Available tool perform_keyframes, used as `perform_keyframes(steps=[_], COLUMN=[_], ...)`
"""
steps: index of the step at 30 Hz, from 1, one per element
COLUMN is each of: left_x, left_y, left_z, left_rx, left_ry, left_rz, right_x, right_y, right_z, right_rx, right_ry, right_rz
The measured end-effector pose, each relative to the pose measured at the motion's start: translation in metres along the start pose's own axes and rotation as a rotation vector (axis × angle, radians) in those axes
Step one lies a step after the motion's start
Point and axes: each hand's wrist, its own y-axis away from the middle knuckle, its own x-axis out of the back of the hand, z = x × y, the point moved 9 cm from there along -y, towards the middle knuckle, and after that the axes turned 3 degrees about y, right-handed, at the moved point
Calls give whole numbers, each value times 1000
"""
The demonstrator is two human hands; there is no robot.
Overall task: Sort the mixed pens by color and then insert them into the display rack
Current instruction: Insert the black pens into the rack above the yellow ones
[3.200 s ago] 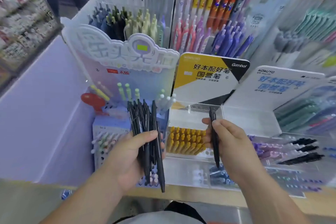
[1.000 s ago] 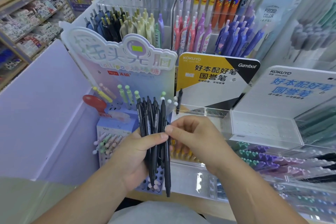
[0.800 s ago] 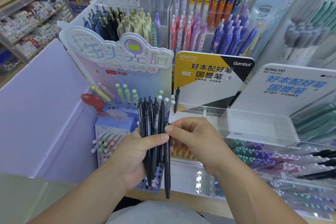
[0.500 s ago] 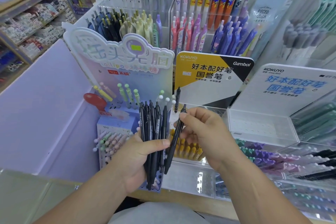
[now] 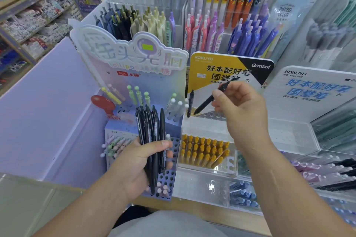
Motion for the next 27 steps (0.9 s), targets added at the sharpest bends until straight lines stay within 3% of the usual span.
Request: perform_keyframes(steps=[27], left_x=[10], left_y=[3], left_z=[0], left_rx=[0], left_ry=[30], left_rz=[7], right_x=[-54], right_y=[-5], right_z=[22], right_rx=[207], right_ry=[522], right_rz=[-105])
